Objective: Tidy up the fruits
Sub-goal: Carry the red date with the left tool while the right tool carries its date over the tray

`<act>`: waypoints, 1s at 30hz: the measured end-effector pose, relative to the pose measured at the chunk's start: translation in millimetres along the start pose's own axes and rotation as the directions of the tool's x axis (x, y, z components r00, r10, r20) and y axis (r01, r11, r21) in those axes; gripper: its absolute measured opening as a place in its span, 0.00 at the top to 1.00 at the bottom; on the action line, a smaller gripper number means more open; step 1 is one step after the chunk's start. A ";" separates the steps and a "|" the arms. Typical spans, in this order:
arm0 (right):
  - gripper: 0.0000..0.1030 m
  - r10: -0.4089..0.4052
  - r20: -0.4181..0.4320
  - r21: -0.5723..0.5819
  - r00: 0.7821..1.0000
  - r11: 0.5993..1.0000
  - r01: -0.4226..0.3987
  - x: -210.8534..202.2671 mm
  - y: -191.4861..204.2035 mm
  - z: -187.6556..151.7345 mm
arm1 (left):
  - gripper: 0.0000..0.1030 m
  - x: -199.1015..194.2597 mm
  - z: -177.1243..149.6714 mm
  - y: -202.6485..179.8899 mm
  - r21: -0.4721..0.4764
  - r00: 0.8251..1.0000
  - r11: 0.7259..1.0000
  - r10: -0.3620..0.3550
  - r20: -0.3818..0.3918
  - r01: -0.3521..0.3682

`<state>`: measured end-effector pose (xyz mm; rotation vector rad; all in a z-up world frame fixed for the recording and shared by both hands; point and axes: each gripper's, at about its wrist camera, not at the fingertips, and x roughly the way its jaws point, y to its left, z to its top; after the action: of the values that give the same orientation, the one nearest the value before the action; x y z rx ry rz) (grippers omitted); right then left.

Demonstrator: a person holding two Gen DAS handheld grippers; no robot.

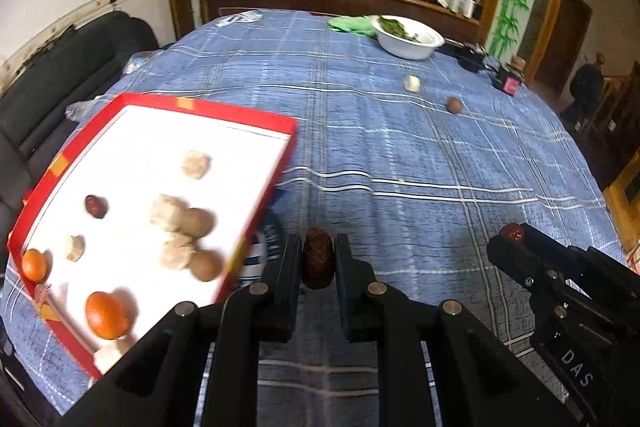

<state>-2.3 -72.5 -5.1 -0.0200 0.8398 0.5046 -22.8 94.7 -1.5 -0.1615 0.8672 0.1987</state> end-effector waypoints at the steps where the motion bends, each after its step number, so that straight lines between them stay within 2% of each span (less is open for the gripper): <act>1: 0.73 0.007 0.003 -0.005 1.000 1.000 -0.007 -0.2 3.2 0.8 | 0.86 -2.3 -0.2 5.8 -0.009 1.000 1.000 0.010 0.006 -0.010; 8: 0.73 0.069 0.007 -0.055 0.998 0.996 -0.068 6.3 35.4 9.9 | 0.86 -6.6 -1.1 46.0 -0.084 0.997 0.994 0.076 0.012 -0.075; 16: 0.72 0.151 -0.011 -0.134 0.988 0.979 -0.151 24.4 86.2 20.5 | 0.86 -5.8 0.0 94.5 -0.169 0.988 0.974 0.154 -0.004 -0.153; 24: 0.72 0.223 -0.049 -0.203 0.974 0.952 -0.228 46.8 138.4 31.1 | 0.86 -6.8 3.1 126.7 -0.223 0.979 0.954 0.204 -0.009 -0.201; 30: 0.72 0.246 -0.076 -0.223 0.966 0.940 -0.257 62.9 162.3 36.6 | 0.86 -1.4 5.5 149.6 -0.258 0.972 0.938 0.233 -0.029 -0.232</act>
<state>-12.0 104.9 3.5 -0.1403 0.8305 0.8455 -55.2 240.7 -5.8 -0.3035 0.8552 0.5356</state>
